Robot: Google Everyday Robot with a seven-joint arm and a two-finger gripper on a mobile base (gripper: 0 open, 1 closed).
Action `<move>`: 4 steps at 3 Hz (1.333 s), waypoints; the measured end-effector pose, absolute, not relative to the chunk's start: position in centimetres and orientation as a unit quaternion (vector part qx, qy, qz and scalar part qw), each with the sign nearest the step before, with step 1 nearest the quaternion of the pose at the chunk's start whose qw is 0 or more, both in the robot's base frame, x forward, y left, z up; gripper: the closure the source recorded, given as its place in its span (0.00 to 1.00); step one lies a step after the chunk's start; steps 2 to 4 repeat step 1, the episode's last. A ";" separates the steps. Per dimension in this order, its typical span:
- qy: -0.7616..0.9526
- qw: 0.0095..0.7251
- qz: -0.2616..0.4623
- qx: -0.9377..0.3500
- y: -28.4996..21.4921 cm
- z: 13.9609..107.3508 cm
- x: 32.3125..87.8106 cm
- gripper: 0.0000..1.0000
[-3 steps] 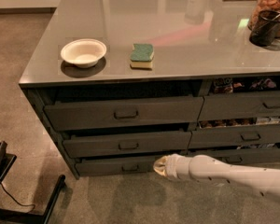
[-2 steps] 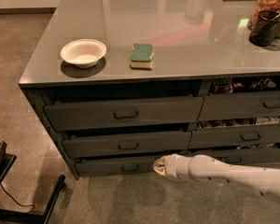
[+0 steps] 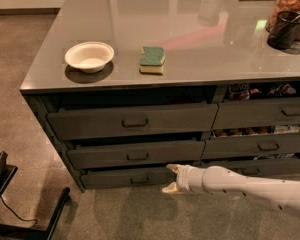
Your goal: Close middle drawer
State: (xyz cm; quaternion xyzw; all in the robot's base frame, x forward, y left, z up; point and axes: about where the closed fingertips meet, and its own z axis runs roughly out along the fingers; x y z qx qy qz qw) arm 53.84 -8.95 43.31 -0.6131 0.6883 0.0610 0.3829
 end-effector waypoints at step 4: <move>0.688 0.383 0.061 -0.613 -9.0 43.3 53.8 0.00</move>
Offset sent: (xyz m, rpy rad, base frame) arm 0.0000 0.0000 0.0000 0.0000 0.0000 0.0000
